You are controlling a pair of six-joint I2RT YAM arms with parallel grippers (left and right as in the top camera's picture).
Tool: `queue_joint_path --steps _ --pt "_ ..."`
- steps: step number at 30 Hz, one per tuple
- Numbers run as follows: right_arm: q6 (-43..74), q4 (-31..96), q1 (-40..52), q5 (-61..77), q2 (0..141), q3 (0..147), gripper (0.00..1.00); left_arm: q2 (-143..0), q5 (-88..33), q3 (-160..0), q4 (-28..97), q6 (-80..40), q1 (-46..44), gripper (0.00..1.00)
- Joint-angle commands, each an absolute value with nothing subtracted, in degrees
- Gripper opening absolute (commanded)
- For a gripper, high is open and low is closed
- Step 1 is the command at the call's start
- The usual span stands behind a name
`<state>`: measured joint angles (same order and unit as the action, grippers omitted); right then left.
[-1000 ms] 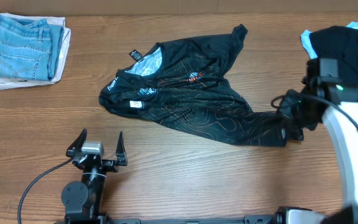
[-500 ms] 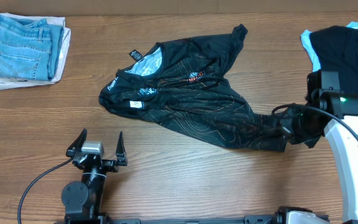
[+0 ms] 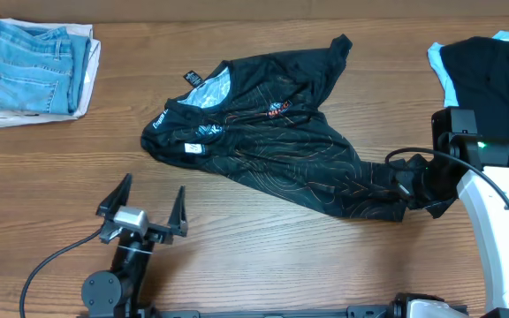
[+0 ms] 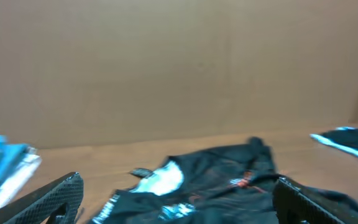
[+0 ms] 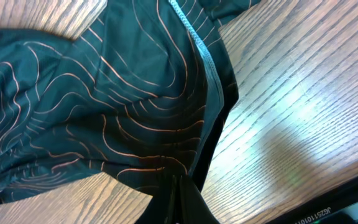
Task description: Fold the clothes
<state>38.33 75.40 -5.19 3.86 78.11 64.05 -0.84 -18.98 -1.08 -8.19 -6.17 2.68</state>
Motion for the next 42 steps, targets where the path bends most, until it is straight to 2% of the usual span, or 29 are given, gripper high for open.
queue_joint_path --steps 1,6,7,11,15,23,26,33,41,42 --pt "39.0 74.7 -5.2 1.4 77.9 63.9 0.04 -0.8 -23.9 -6.9 -5.2 -10.3 3.0 1.00" --pt "39.0 73.7 -5.2 1.4 77.9 63.9 0.04 -9.0 -23.2 -20.9 8.8 -7.6 3.0 1.00" --pt "39.0 73.7 -5.2 1.4 77.9 63.9 0.04 -16.0 -23.9 -28.5 17.6 -4.6 3.0 1.00" --pt "39.0 73.9 -5.2 1.4 77.9 63.9 0.04 -34.1 -25.5 -43.9 37.7 2.0 3.0 1.00" --pt "39.0 73.6 -5.2 1.4 77.9 63.9 0.04 -55.4 -25.6 -55.7 47.8 3.1 3.0 1.00" --pt "39.0 73.5 -5.2 1.4 77.9 63.9 0.04 -79.9 -25.9 -58.1 44.6 -5.8 3.0 1.00" --pt "39.0 73.3 -5.2 1.4 77.9 63.9 0.04 -85.8 -21.0 -58.4 42.0 -13.2 3.0 1.00" --pt "39.0 72.1 -5.2 1.4 77.9 63.9 0.04 -91.5 -10.0 -61.3 37.1 -26.4 2.9 0.97" --pt "39.0 70.6 -5.2 1.6 77.9 63.9 0.04 -94.9 -8.2 -63.6 36.2 -46.3 1.7 0.99" --pt "39.0 70.6 -5.2 1.6 77.9 63.9 0.04 -95.4 -8.6 -63.6 35.4 -47.4 1.4 0.96"
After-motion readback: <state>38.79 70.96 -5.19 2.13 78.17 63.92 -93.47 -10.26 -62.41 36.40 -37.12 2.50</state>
